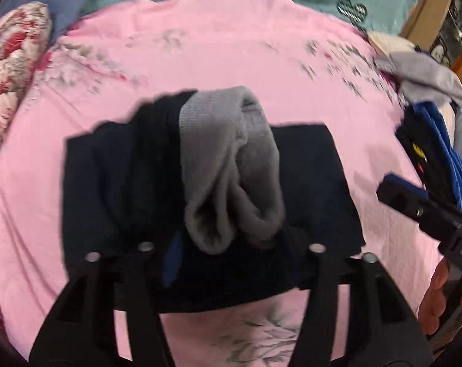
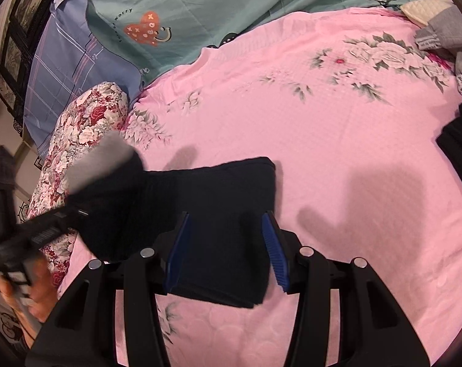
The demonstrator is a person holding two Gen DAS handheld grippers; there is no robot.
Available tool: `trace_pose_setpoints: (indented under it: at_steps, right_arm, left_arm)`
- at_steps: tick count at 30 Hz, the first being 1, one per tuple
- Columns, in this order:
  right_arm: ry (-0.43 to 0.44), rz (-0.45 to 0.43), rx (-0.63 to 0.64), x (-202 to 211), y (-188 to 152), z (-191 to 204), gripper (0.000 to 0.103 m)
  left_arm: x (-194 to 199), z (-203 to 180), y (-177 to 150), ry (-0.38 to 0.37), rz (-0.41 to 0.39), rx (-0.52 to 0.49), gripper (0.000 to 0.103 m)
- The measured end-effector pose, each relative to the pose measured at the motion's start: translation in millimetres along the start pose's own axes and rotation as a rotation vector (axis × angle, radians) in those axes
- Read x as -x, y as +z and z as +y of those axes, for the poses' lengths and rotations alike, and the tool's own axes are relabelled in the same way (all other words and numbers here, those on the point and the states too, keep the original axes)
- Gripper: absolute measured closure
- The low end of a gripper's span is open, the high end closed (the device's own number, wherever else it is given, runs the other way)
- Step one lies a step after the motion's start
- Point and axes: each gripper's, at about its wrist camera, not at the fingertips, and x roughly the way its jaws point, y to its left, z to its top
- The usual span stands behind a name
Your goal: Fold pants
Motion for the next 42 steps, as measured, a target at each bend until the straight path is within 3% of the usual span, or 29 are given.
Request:
trace_pose_setpoints:
  at_steps: [1,3,5,8,11,13,15,19,24,31,35,37,38,42]
  right_arm:
    - [-0.006,0.004,0.001,1,0,-1,0.054]
    - [-0.015,0.015,0.002,3,-1,-4,0.046]
    - [-0.028,0.016,0.005,4,0,-5,0.041]
    - [-0.030,0.016,0.011,3,1,-3,0.040]
    - [0.006,0.026,0.016,-2,3,4,0.040]
    - [0.035,0.040,0.019,-7,5,10,0.039]
    - [0.059,0.053,0.023,-12,6,19,0.029]
    - [0.081,0.073,0.041,-23,8,37,0.029]
    - [0.084,0.084,0.067,-41,12,62,0.029]
    - [0.033,0.138,0.108,-74,13,91,0.029]
    - [-0.129,0.179,0.184,-98,11,106,0.029]
    - [-0.121,0.186,0.166,-103,8,103,0.038]
    - [-0.113,0.190,0.152,-104,7,100,0.051]
    - [-0.041,0.144,0.111,-85,9,98,0.079]
  left_arm:
    - [2,-7,-3,0.014,-0.002,-0.040,0.034]
    - [16,-19,-10,0.005,-0.016,-0.091,0.012]
    - [40,-20,-15,-0.024,-0.069,-0.105,0.009]
    - [76,-4,-19,-0.020,-0.155,-0.093,0.007]
    - [92,33,-18,-0.001,-0.209,0.014,0.006]
    - [92,66,-18,0.063,-0.222,0.089,0.006]
    - [84,97,-20,0.136,-0.214,0.174,0.006]
    - [50,147,-27,0.200,-0.147,0.324,0.006]
    - [9,146,-33,0.173,-0.069,0.307,0.006]
    - [2,135,-35,0.165,-0.069,0.283,0.006]
    - [-3,149,-38,0.093,-0.047,0.346,0.006]
    - [-4,153,-39,0.064,-0.044,0.364,0.006]
    - [-1,156,-40,0.056,-0.045,0.370,0.006]
    - [18,168,-40,0.058,-0.084,0.410,0.006]
